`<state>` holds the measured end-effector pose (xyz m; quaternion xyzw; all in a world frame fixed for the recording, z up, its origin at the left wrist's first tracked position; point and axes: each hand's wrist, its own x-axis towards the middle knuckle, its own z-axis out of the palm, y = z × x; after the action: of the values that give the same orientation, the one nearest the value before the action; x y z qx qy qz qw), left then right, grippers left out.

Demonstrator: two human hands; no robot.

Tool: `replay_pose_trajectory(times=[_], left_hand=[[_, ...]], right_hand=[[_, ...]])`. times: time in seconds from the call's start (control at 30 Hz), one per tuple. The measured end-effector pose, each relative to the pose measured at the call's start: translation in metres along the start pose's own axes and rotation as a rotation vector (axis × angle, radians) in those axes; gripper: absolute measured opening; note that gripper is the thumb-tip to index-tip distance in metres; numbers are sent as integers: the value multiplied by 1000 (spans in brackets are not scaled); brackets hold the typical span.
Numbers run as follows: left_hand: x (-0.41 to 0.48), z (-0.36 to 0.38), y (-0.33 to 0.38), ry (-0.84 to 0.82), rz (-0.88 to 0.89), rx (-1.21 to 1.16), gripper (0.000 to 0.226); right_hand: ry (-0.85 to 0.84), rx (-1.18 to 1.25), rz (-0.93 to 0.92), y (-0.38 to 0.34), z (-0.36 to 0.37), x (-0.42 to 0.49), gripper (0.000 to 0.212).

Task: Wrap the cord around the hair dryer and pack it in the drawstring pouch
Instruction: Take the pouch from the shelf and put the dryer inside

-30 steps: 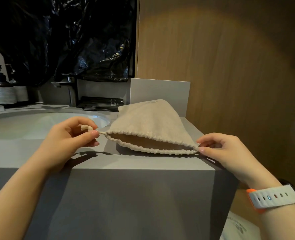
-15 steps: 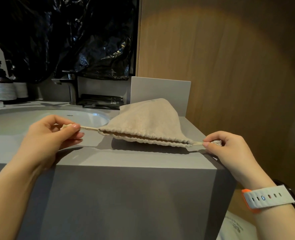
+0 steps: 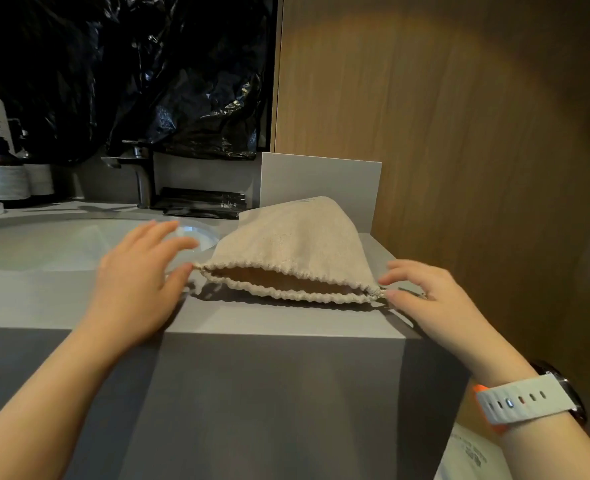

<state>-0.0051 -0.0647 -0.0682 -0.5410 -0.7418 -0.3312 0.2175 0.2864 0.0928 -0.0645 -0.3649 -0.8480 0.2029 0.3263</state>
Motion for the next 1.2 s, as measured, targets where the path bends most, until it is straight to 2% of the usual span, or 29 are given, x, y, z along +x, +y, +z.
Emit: replay_pose_trajectory(times=[0.07,0.13,0.2,0.3,0.33,0.37,0.43,0.53,0.77,0.93,1.03,1.07,1.13,1.2], left_hand=[[-4,2,8,-131,105,-57,52],[-7,-1,14,-197,34,-200,59],[-7,-1,10,-199,-23,-317,47],[-8,-4,6,-170,-67,-372,22],[-8,-4,6,-151,-75,-359,12],[-9,-5,7,-121,-73,-331,12],[-9,-5,7,-66,-94,-317,21],[-8,-5,6,-30,-124,-320,22],[-8,-9,-4,-53,-58,-173,29],[-9,-7,-9,5,-146,-86,14],[-7,-8,-10,-62,-157,43,10],[-5,-10,-9,-124,-160,94,15],[-2,-12,-5,-273,-158,158,57],[1,-13,6,-284,-76,42,94]], right_hand=[[-96,-5,-19,-4,0,-3,10],[-135,-27,-29,-5,-1,-6,12],[-106,-40,-51,-3,-2,-6,15],[-37,-29,-64,-2,-2,-6,14],[-28,-29,-60,-2,-2,-7,15],[-21,-34,-57,-3,-2,-7,15],[6,-53,-49,-3,-1,-7,14],[56,-65,-15,-1,-2,-6,9],[82,-115,60,4,-2,-1,9],[81,-135,91,2,-1,2,7],[27,-147,52,0,1,2,4],[11,-128,42,-1,1,2,8],[-3,-140,-3,-6,2,-1,16],[0,-187,-84,-14,6,-3,20]])
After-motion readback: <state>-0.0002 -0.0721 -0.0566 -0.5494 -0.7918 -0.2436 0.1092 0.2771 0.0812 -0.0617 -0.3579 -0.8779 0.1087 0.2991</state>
